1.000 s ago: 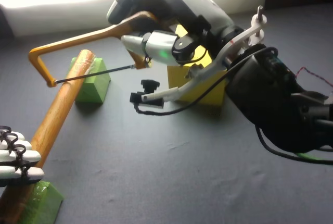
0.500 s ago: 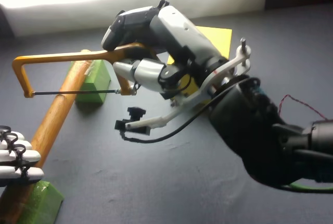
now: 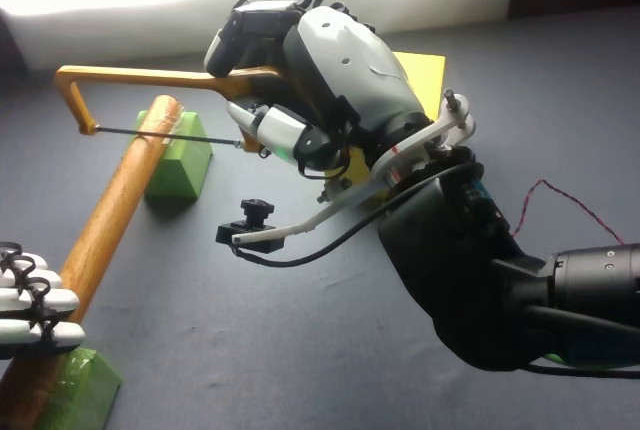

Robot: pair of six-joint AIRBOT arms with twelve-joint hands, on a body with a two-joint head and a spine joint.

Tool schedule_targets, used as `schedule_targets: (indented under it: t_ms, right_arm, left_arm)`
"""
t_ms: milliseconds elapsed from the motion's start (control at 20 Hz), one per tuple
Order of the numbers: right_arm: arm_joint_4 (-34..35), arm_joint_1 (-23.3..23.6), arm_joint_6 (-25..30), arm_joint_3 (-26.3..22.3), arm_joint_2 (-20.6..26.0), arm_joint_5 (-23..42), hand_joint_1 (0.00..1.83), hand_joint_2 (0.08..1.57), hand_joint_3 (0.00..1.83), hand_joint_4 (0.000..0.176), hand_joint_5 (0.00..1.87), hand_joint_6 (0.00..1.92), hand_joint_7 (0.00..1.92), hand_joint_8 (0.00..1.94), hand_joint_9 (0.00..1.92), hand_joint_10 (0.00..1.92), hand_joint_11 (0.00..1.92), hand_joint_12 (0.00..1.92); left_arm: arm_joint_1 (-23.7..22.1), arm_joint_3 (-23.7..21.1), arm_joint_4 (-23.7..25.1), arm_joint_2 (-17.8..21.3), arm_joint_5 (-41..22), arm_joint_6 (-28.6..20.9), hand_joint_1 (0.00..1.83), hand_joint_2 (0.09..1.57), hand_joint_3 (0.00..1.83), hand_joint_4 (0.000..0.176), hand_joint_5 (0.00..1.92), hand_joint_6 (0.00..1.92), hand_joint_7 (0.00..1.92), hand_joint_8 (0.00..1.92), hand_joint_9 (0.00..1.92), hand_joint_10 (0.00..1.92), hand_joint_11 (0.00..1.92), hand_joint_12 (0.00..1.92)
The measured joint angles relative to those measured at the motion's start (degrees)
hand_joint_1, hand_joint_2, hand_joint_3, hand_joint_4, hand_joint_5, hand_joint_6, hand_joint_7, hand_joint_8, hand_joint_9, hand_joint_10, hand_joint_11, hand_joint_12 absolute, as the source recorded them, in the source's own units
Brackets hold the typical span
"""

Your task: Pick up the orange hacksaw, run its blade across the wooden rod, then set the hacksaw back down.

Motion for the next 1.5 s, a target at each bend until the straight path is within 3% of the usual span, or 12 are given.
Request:
schedule_targets:
  t_ms: [50,100,250,300,350,500,750,950,1150,1200,1300,1500]
  right_arm:
    - [-0.5,0.0,-0.1,0.0,-0.1,0.2,1.38,1.11,0.00,0.000,0.84,0.98,0.98,0.97,1.09,1.10,1.00,1.07]
    - [-0.7,0.0,-0.1,0.0,-0.3,0.5,1.38,1.13,0.00,0.000,0.81,1.03,0.94,1.03,1.02,1.16,0.98,1.08]
    - [-0.7,-0.7,-0.1,0.0,-0.7,1.0,1.39,1.09,0.00,0.000,0.86,0.96,1.01,0.93,1.13,1.04,1.01,1.07]
    - [-0.7,-1.0,0.0,0.0,-0.7,0.9,1.38,1.12,0.00,0.000,0.82,1.02,0.94,1.02,1.04,1.13,1.00,1.06]
    - [-0.7,-1.1,0.0,0.0,-0.7,1.1,1.38,1.11,0.00,0.000,0.85,0.97,0.97,0.99,1.10,1.08,1.01,1.05]
    - [-1.2,-1.8,-1.5,0.1,-1.6,2.6,1.38,1.13,0.00,0.000,0.80,1.04,0.92,1.05,1.03,1.16,1.01,1.07]
    - [-3.2,-2.8,-1.8,4.2,-5.3,4.0,1.39,1.09,0.00,0.000,0.85,0.95,1.03,0.89,1.12,1.08,1.00,1.10]
    - [-3.3,-2.9,-1.5,6.3,-8.2,5.2,1.39,1.10,0.00,0.000,0.86,0.93,1.01,0.92,1.11,1.10,0.97,1.15]
    - [-3.5,-2.9,-0.7,6.9,-9.4,5.9,1.39,1.09,0.00,0.000,0.86,0.95,1.01,0.94,1.12,1.05,0.99,1.08]
    - [-3.5,-2.9,-0.1,6.8,-9.3,5.8,1.38,1.12,0.00,0.000,0.83,1.01,0.95,1.00,1.05,1.12,1.00,1.08]
    - [-4.3,-3.5,0.6,5.7,-7.7,4.7,1.39,1.09,0.00,0.000,0.87,0.94,1.00,0.95,1.13,1.03,1.02,1.05]
    - [-4.5,-4.3,1.5,0.5,-0.5,0.9,1.39,1.09,0.00,0.000,0.87,0.93,1.02,0.91,1.14,1.02,1.05,1.03]
  left_arm:
    - [0.0,0.0,0.0,0.0,0.0,0.0,0.00,1.29,0.00,0.000,0.06,0.01,0.04,0.01,0.03,0.01,0.00,0.00]
    - [0.0,0.0,0.0,0.0,0.0,0.0,0.00,1.29,0.00,0.000,0.07,0.01,0.05,0.01,0.03,0.01,0.01,0.00]
    - [0.0,0.0,0.0,0.0,0.1,0.0,0.00,1.28,0.00,0.000,0.05,0.00,0.03,0.00,0.02,0.00,0.00,0.00]
    - [0.0,0.0,0.0,0.0,0.0,0.0,0.00,1.29,0.00,0.000,0.04,0.00,0.02,0.00,0.00,0.00,0.00,0.00]
    - [0.0,0.0,0.0,0.0,0.0,0.0,0.00,1.29,0.00,0.000,0.04,0.00,0.01,0.00,0.00,0.00,0.00,0.00]
    - [0.0,0.0,0.0,0.0,0.1,0.0,0.02,1.28,0.00,0.000,0.07,0.01,0.04,0.01,0.02,0.01,0.01,0.00]
    - [0.0,0.0,0.0,0.0,0.2,0.0,0.06,1.28,0.00,0.000,0.07,0.01,0.04,0.01,0.03,0.01,0.01,0.00]
    - [0.0,-0.1,0.0,0.0,0.2,0.0,0.08,1.27,0.00,0.000,0.07,0.00,0.05,0.00,0.03,0.00,0.01,0.01]
    - [0.0,-0.1,0.0,0.0,0.3,0.0,0.02,1.28,0.00,0.000,0.06,0.00,0.05,0.01,0.03,0.00,0.01,0.00]
    - [0.0,-0.1,0.0,0.0,0.3,0.0,0.02,1.28,0.00,0.000,0.07,0.01,0.05,0.01,0.03,0.01,0.01,0.01]
    - [-0.1,-0.1,0.0,0.0,0.3,0.0,0.01,1.27,0.00,0.000,0.06,0.00,0.03,0.00,0.02,0.00,0.01,0.01]
    - [-0.3,-0.2,0.0,0.0,0.3,0.0,0.00,1.28,0.00,0.000,0.06,0.00,0.04,0.00,0.02,0.00,0.01,0.01]
